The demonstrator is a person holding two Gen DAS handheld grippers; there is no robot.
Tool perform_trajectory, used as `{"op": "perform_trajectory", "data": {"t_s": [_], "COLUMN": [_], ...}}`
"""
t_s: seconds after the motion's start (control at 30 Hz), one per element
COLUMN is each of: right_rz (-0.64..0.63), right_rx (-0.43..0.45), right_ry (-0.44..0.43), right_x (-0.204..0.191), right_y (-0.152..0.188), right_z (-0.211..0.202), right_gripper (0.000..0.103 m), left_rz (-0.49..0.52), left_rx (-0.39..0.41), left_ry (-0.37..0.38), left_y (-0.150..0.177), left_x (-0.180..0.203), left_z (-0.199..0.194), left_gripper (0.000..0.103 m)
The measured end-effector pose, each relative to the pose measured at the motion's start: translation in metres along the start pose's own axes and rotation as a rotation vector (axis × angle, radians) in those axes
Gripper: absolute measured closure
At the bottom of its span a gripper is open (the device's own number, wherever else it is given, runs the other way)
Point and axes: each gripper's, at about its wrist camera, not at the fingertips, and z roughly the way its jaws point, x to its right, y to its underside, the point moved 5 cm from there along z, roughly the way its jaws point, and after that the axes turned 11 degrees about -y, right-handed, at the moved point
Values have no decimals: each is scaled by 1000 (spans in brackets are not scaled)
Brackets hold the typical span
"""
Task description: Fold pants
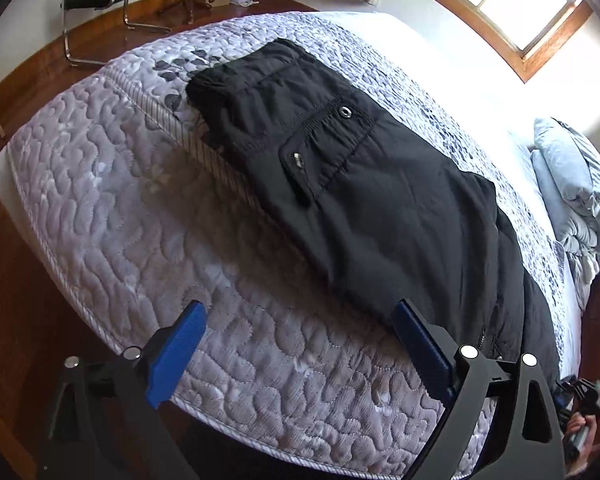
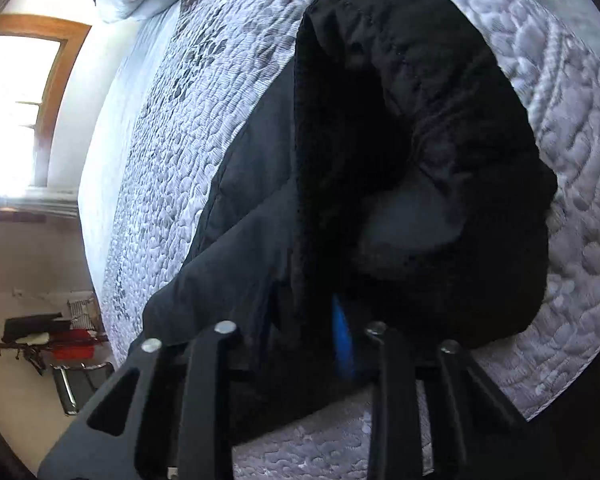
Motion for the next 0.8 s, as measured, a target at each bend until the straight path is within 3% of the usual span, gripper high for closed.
{"op": "perform_trajectory", "data": {"t_s": [0.07,0.2,0.3,0.4,0.47,0.53,0.57,0.63,0.67,0.77,0.8], "right_rz": [-81,-419,-558,-554,-457,-343,-290,-234,-222,-149,-116], "right_rx": [14,117,171,178,118,20,-28,-49,-25,59,90], "right_ry": [-53,-379,-531,-492,-332,-206,-167,-157,-181,-279,-307], "right_x": [-27,-117,-129,-90,-29,30,55,84,89,96,99], "right_y": [-5,9,37,51,54,61,68,76,77,68,62], "right_z": [-9,-68,-106,-102,-71,-38,-26,-16,-20,-42,-48], "right_gripper": [96,97,100,99,97,86,75,64,64,38,36], "left_rz": [10,54,68,79,98,112,115,112,105,92,91], "left_rx": [15,16,-1,-21,-41,-63,-71,-89,-94,-108,-112], "left_ry": [17,26,36,32,22,10,6,-15,-18,-31,-34], "left_y": [1,3,5,8,10,11,11,11,11,10,10], "left_x": [11,35,46,53,59,62,63,64,63,62,62], "left_z": [-1,-1,1,6,11,16,18,21,22,24,25], "left_gripper": [8,8,8,8,8,8,8,8,8,8,8]}}
